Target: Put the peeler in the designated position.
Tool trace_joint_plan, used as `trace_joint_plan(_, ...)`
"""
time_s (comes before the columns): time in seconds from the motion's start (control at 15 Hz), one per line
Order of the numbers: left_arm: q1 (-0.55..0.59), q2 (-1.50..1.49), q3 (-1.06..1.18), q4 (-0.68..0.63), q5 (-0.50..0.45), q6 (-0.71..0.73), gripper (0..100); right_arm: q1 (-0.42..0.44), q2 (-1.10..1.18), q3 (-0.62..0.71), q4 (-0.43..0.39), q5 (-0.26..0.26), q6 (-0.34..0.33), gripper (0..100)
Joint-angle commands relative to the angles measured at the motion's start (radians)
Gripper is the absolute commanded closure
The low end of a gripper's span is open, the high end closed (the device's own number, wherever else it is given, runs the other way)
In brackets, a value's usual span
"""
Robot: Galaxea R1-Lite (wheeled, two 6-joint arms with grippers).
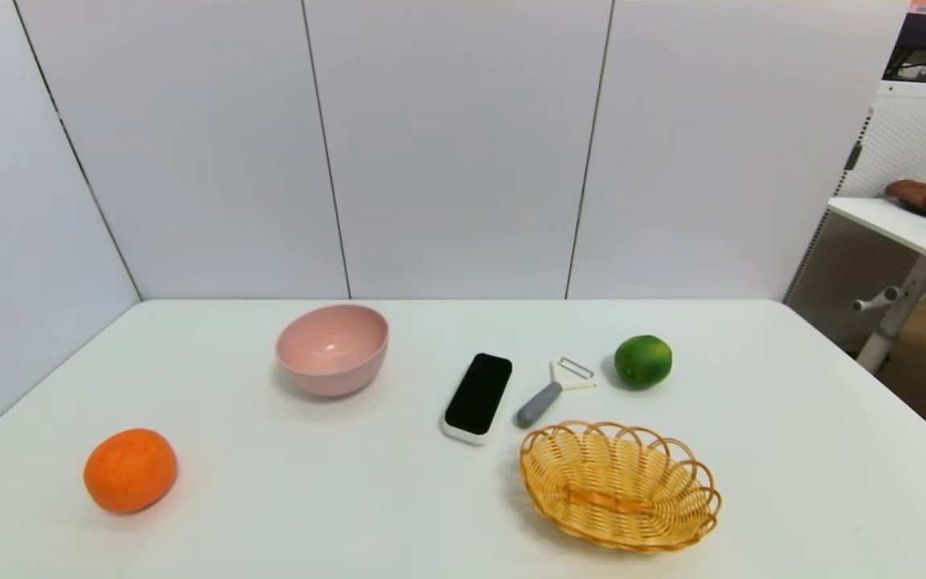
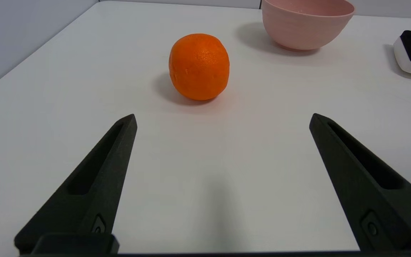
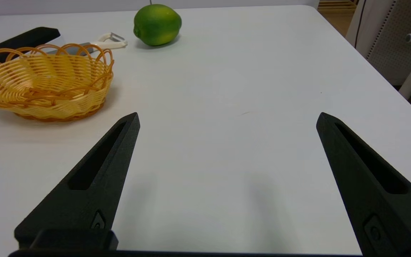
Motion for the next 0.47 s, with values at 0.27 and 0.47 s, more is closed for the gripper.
trace_joint_plan(0.27, 0.0, 0.003, 0.0, 0.001, 0.0, -0.002, 0, 0.001, 0.002, 0.0, 0.001, -0.002, 0.002, 0)
trace_joint_plan(0.47, 0.0, 0.003, 0.0, 0.001, 0.0, 0.0, 0, 0.0, 0.0, 0.0, 0.001, 0.0, 0.002, 0)
